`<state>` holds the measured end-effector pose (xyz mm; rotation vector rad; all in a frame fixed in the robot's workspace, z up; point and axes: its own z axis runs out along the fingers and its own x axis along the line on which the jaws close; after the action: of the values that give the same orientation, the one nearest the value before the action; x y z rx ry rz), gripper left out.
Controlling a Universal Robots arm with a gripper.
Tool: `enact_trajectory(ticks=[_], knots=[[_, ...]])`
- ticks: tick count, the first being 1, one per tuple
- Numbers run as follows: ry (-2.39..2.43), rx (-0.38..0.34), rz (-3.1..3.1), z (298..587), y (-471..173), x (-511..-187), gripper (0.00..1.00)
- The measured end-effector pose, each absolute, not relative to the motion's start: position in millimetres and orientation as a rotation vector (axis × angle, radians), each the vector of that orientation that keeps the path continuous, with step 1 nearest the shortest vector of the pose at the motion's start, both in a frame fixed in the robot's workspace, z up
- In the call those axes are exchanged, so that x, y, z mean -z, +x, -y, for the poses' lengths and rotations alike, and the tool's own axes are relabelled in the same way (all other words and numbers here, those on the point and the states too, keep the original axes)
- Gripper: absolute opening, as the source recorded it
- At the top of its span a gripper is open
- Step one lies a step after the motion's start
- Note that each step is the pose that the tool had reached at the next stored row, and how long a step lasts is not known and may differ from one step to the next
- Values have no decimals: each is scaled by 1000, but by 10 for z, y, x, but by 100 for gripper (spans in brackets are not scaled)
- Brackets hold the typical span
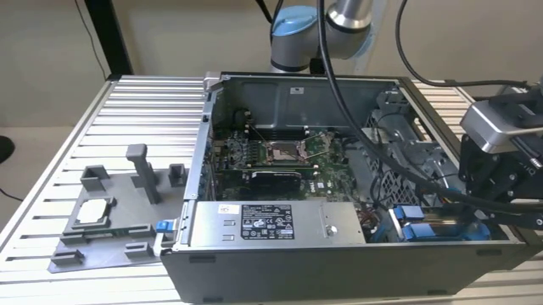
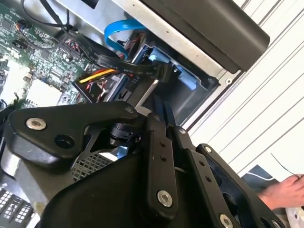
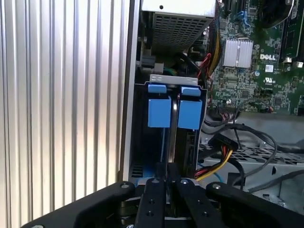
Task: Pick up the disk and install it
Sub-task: 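Insert the second disk wire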
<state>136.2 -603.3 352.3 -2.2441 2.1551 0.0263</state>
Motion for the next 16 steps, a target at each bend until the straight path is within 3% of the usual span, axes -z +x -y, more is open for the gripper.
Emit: enact_trajectory(ticks=[16], knots=[[-2183, -154, -2097, 6169, 1526, -3561, 0]])
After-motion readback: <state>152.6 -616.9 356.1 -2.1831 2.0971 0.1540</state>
